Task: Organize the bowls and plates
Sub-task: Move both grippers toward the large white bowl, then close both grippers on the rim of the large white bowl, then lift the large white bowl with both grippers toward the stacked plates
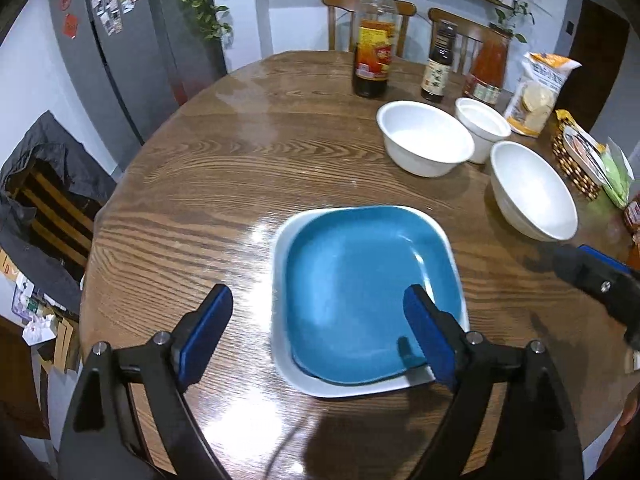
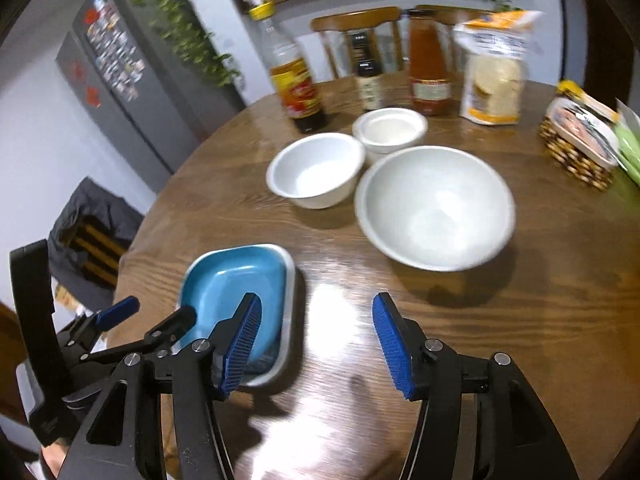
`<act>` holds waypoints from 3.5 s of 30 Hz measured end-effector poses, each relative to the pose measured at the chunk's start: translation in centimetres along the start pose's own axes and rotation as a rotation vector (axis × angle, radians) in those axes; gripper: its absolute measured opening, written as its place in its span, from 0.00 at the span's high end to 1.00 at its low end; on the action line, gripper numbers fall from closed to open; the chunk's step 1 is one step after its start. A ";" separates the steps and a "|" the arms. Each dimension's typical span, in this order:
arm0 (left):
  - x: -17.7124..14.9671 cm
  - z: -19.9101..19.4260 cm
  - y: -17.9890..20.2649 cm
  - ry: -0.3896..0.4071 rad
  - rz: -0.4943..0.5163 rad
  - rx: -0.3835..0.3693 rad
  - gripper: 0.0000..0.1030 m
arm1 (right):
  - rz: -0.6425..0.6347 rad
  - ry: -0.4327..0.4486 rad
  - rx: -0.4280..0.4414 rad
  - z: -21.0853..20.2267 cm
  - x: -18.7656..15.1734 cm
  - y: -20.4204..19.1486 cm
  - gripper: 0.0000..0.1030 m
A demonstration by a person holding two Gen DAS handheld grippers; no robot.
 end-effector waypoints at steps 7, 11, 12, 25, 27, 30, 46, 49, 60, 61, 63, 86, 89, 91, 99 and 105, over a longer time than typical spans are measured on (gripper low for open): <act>0.0 0.0 3.7 -0.018 0.047 -0.048 0.15 | 0.098 0.019 -0.061 -2.1 -0.6 5.3 0.43; 0.1 -0.2 5.9 -0.012 0.080 -0.069 0.15 | 0.142 0.026 -0.088 -3.2 -1.1 8.1 0.43; 0.2 -0.2 6.3 -0.014 0.085 -0.076 0.15 | 0.152 0.027 -0.094 -3.4 -1.1 8.7 0.43; 0.6 -0.3 10.9 -0.024 0.122 -0.120 0.15 | 0.221 0.049 -0.120 -5.2 -0.8 13.4 0.43; 0.6 0.0 11.5 -0.032 0.119 -0.137 0.15 | 0.226 0.043 -0.111 -5.0 -0.8 13.6 0.43; 1.3 0.5 12.2 -0.047 0.100 -0.178 0.15 | 0.224 0.031 -0.117 -4.3 -0.1 14.1 0.43; 6.4 5.9 14.9 -0.112 0.051 -0.162 0.18 | 0.269 -0.039 -0.086 3.1 3.5 15.8 0.43; 6.4 6.9 15.7 -0.129 0.084 -0.162 0.31 | 0.289 -0.077 -0.048 4.8 3.1 15.5 0.43; 6.0 9.5 17.5 -0.182 0.128 -0.216 0.83 | 0.283 -0.103 -0.026 6.2 3.8 14.7 0.75; 5.9 9.4 17.7 -0.181 0.139 -0.219 0.83 | 0.281 -0.105 -0.029 6.3 3.8 14.6 0.78; 5.8 9.2 18.1 -0.169 0.153 -0.219 0.84 | 0.277 -0.111 -0.024 6.3 3.8 14.4 0.85; -0.1 2.4 17.9 -0.128 0.232 -0.276 0.86 | 0.279 -0.099 -0.070 -0.2 -3.1 12.1 0.85; -1.1 2.3 17.6 -0.142 0.224 -0.276 0.86 | 0.274 -0.120 -0.069 -0.2 -4.0 11.6 0.85; -1.6 2.2 17.2 -0.147 0.219 -0.274 0.86 | 0.268 -0.132 -0.064 0.0 -4.6 11.2 0.85; -2.3 2.9 16.5 -0.166 0.210 -0.251 0.84 | 0.261 -0.145 -0.068 0.8 -4.8 10.7 0.84; -2.3 3.1 16.5 -0.170 0.219 -0.239 0.84 | 0.261 -0.155 -0.066 1.0 -5.1 10.8 0.84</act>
Point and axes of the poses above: each gripper's, at about its wrist camera, not at the fingertips, and z roughly the way its jaws point, y to its right, x to its top, the point moved 8 cm from there along z, roughly the way its jaws point, and after that the axes turned 1 degree about x, right-handed, at the moved point
